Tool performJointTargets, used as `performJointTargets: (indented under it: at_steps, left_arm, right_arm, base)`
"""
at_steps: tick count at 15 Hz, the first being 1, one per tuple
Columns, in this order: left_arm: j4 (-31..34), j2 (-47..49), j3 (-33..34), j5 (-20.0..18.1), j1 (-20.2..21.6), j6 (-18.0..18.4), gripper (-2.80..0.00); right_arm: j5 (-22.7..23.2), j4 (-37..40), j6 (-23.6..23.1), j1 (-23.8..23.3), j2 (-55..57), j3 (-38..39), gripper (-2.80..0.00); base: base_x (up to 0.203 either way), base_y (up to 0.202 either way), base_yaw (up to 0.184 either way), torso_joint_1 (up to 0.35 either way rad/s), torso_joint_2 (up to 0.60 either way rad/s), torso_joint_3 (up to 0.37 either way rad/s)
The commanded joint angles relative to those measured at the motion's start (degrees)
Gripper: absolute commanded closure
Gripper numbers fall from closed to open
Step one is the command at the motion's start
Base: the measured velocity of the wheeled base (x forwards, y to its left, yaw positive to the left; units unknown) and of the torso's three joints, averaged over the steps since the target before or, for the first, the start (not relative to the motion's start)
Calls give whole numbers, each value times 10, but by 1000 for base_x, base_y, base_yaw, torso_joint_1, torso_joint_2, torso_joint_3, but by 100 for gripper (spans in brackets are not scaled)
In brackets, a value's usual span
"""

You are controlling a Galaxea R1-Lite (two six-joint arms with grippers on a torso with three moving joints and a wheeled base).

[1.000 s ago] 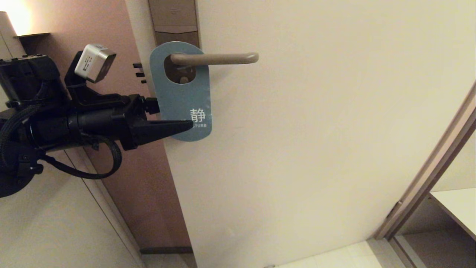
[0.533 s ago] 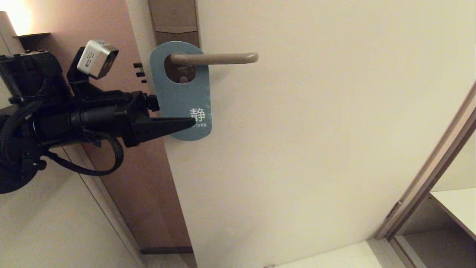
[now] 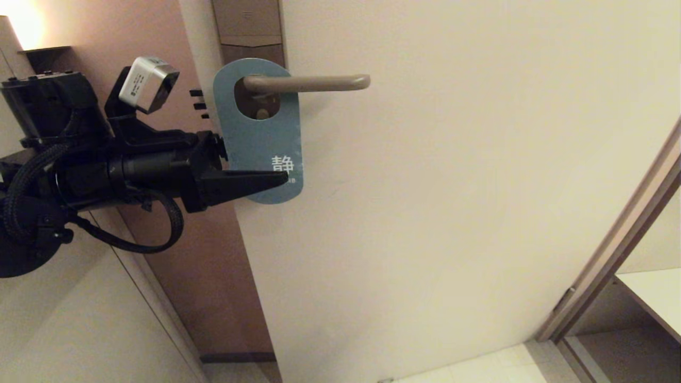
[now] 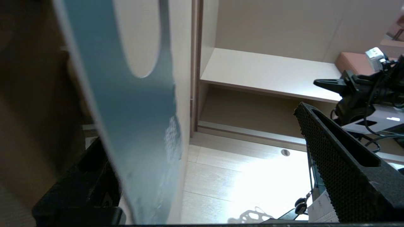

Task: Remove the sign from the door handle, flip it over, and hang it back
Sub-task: Take down the sign

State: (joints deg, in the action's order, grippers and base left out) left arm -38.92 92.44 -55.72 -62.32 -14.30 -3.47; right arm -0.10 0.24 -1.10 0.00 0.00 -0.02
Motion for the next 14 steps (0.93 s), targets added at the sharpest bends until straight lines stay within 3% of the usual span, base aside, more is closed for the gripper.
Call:
performJointTargets:
  at_steps: [1,11,12,14]
  left_arm:
    - [-4,-1,0,-3,-1,0,-280]
    - [-8,5,0,1,0,10,-280]
    - [-17,9,0,1,0,11,0]
    - [-18,7,0,2,0,9,0]
  right_arm:
    - [0,0,0,0,0,0,0]
    - [0,0,0,0,0,0,0]
    - [0,0,0,0,0,0,0]
    - [0,0,0,0,0,0,0]
  base:
    - [0,0,0,0,0,0]
    - [0,0,0,0,0,0]
    - [0,0,0,0,0,0]
    - [0,0,0,0,0,0]
